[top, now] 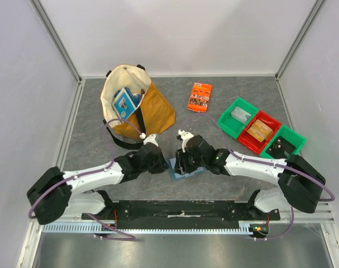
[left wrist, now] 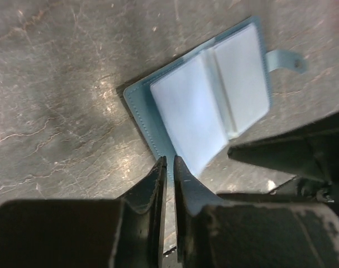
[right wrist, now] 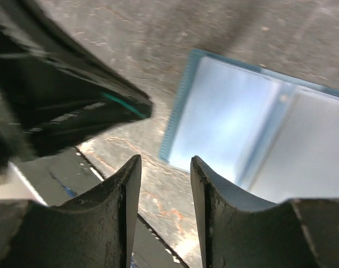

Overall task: Take the credit cards out of the card holder
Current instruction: Remove the credit card from the card holder.

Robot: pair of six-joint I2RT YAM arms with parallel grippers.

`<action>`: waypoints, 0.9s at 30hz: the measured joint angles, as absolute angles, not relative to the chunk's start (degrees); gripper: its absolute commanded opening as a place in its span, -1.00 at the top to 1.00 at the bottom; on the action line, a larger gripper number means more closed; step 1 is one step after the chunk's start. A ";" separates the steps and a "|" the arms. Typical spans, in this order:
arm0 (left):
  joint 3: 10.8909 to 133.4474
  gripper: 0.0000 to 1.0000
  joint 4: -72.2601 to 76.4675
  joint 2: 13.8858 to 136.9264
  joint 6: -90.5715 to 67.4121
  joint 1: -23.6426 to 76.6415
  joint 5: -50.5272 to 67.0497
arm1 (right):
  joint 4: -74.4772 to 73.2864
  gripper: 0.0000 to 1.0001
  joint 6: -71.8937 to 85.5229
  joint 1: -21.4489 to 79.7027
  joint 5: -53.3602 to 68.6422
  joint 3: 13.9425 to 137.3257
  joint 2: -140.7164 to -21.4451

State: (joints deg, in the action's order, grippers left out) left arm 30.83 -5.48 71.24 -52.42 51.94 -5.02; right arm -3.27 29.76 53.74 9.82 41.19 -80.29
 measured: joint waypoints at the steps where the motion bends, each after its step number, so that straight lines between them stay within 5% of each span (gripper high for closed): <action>1: 30.55 0.64 -5.58 69.41 -52.73 51.94 -5.82 | -4.58 -0.02 29.43 53.78 8.27 41.17 -79.70; 10: 34.06 0.62 -5.45 68.82 -52.21 51.94 -5.72 | -8.73 -0.01 30.55 48.86 -4.95 37.78 -67.40; 27: 39.88 0.77 -5.56 86.98 -49.43 51.94 -0.27 | -9.87 0.09 34.22 47.44 -7.42 32.25 -73.08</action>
